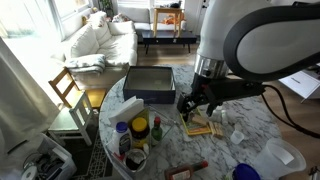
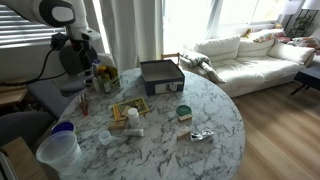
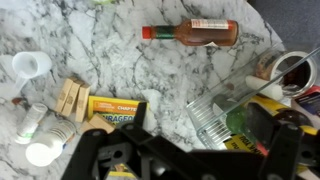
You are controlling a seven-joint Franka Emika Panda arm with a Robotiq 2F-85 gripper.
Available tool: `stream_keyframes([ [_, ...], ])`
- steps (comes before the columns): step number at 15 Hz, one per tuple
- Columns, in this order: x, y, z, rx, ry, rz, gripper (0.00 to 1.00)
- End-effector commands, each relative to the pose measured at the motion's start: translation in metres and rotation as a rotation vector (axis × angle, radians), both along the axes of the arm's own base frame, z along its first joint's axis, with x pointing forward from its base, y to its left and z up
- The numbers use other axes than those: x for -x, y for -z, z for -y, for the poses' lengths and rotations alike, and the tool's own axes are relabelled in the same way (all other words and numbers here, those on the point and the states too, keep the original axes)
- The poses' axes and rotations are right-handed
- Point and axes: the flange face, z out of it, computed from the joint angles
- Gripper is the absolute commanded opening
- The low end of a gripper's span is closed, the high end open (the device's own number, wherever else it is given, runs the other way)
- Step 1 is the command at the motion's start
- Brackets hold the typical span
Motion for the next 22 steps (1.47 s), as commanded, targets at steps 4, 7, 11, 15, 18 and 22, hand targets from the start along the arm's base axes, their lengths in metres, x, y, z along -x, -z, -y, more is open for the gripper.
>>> stream_keyframes([
  [4, 0.008, 0.087, 0.043, 0.057, 0.299, -0.196, 1.00],
  [7, 0.020, 0.125, 0.054, 0.064, 0.440, -0.294, 1.00],
  [11, 0.033, 0.162, 0.061, 0.030, 0.620, -0.411, 1.00],
  [15, 0.035, 0.170, 0.058, 0.011, 0.667, -0.453, 1.00],
  [18, 0.037, 0.179, 0.056, -0.009, 0.714, -0.487, 1.00],
  [22, 0.037, 0.179, 0.056, -0.010, 0.723, -0.489, 1.00],
])
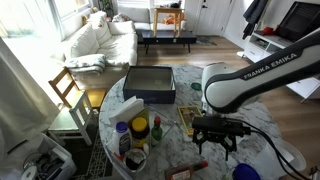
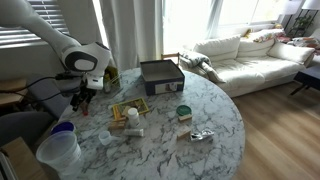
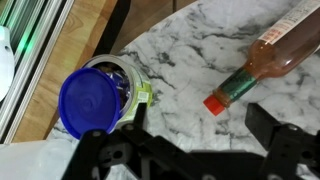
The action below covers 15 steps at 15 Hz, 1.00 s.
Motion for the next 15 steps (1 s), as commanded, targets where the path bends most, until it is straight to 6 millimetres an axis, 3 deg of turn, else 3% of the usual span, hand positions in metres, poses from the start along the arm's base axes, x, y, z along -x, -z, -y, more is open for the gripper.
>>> stream_keyframes([
  [1, 0.000, 0.003, -0.002, -0.009, 0.016, 0.007, 1.00],
  [15, 0.024, 0.032, -0.003, -0.023, 0.251, 0.055, 1.00],
])
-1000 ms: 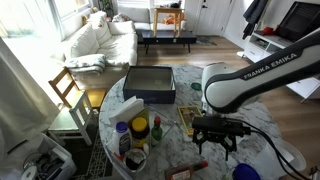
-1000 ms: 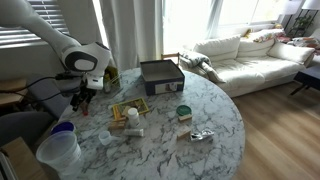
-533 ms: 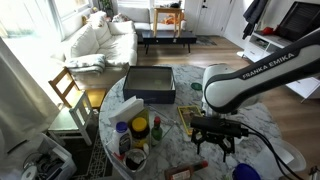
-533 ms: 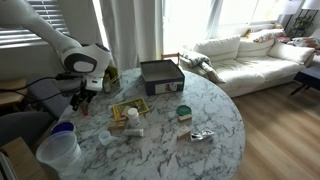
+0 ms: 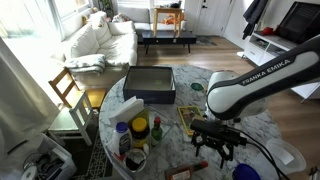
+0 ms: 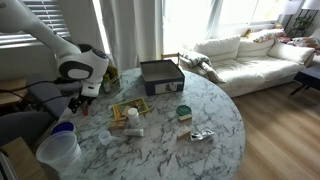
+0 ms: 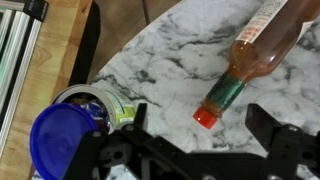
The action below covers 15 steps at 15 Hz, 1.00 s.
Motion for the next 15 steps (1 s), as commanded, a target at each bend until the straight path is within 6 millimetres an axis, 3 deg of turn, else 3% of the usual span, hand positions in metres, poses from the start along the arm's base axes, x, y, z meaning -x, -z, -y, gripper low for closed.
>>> stream_keyframes([
  [1, 0.013, 0.012, -0.003, 0.017, 0.058, 0.026, 1.00],
  [11, 0.014, 0.023, -0.007, 0.081, 0.141, 0.058, 0.80],
  [15, 0.013, 0.025, -0.012, 0.081, 0.152, 0.046, 0.79],
])
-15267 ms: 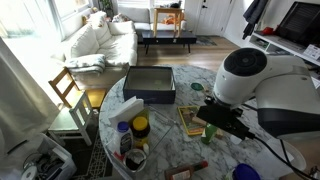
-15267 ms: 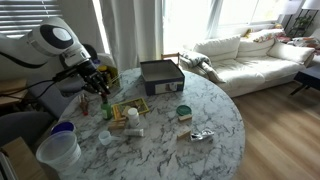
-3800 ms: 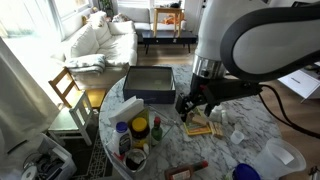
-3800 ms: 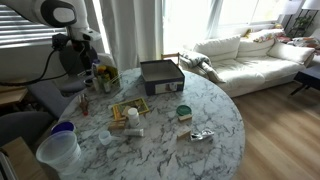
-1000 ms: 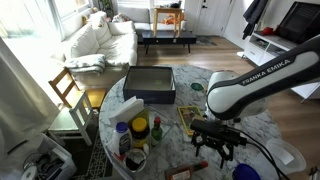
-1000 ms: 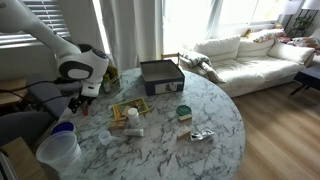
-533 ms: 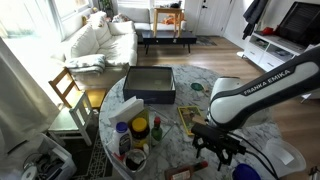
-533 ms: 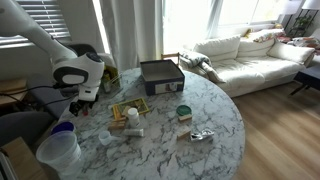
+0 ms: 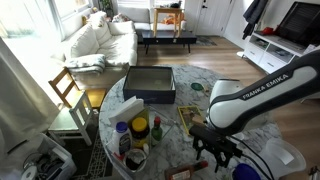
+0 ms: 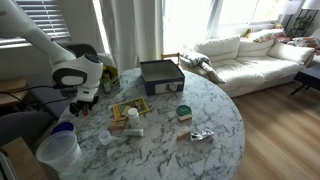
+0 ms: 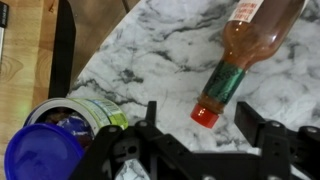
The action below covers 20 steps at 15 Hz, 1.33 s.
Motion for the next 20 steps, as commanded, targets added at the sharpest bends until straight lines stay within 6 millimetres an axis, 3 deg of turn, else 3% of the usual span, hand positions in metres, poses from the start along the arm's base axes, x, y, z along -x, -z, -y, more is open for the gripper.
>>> stream_keyframes([
  [1, 0.000, 0.005, -0.007, 0.004, 0.027, 0.004, 0.78],
  [7, -0.006, 0.004, -0.013, 0.020, 0.029, 0.053, 0.65],
  [10, -0.009, 0.004, -0.013, 0.038, 0.041, 0.070, 0.70],
  [15, -0.009, 0.008, -0.014, 0.045, 0.040, 0.069, 0.53],
  [17, -0.010, 0.010, -0.013, 0.049, 0.040, 0.066, 0.60],
  [20, -0.010, 0.011, -0.013, 0.053, 0.039, 0.066, 0.54],
])
